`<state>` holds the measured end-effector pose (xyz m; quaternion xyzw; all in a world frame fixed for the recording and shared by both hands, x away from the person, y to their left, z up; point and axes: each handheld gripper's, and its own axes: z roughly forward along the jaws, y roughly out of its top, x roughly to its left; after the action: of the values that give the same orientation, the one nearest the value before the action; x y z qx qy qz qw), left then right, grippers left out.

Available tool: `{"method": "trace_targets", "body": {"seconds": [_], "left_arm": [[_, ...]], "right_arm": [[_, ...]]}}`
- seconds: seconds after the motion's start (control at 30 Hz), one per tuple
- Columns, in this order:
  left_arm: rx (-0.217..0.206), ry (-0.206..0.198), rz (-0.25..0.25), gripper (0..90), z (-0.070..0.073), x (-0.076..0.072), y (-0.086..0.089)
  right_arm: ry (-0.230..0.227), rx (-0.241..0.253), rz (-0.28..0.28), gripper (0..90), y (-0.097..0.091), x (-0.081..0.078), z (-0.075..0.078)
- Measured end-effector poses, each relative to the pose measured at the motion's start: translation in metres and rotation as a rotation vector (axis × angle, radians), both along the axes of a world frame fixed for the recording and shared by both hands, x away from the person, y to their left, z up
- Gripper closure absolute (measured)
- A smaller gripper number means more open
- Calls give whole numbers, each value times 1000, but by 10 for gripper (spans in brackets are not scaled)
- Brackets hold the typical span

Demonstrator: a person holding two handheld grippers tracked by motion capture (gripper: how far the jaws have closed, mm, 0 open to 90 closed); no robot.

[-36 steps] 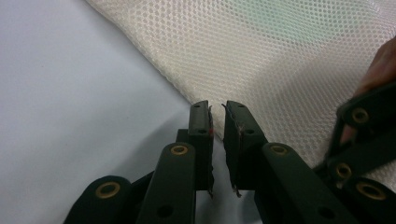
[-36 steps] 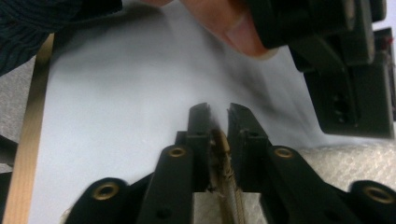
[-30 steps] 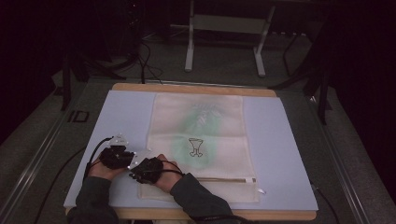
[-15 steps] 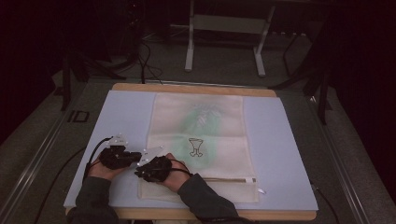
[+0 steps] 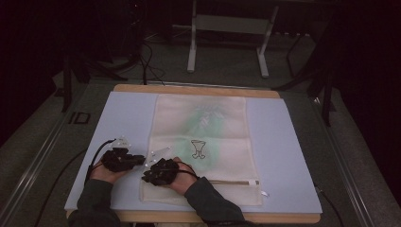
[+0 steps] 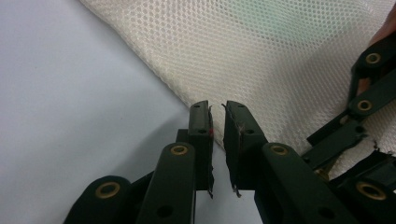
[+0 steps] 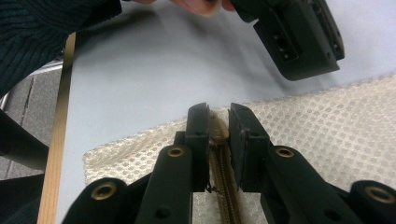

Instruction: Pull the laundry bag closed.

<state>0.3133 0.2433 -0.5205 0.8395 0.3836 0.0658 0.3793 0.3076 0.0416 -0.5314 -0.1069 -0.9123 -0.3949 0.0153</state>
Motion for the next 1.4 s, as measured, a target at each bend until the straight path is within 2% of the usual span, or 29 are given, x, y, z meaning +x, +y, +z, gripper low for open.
{"method": "trace_targets", "body": {"seconds": [0.1,0.27,0.43,0.5,0.53,0.6,0.8,1.17,1.4], "left_arm": [[-2,1,-2,810,0,0,0],[4,12,-22,810,-1,-1,-4],[8,17,-40,813,-1,-2,-7],[7,24,-49,817,-2,-2,-8],[2,45,-54,822,-3,-2,-9],[8,59,-60,829,-5,-2,-10],[2,74,-64,832,-6,-3,-9],[9,66,-70,835,-5,-5,-11],[13,45,-73,842,-3,-6,-14]], "right_arm": [[14,-2,-5,790,1,1,-1],[-14,-20,8,812,1,-2,-1],[-7,-15,5,811,0,-2,-2],[-13,-17,5,812,1,-3,-2],[-34,-28,10,812,2,-4,-1],[-51,-40,14,813,3,-6,-1],[-48,-28,14,813,1,-5,-2],[-45,-25,12,814,1,-5,-2],[-42,-17,8,814,1,-5,-3]]}}
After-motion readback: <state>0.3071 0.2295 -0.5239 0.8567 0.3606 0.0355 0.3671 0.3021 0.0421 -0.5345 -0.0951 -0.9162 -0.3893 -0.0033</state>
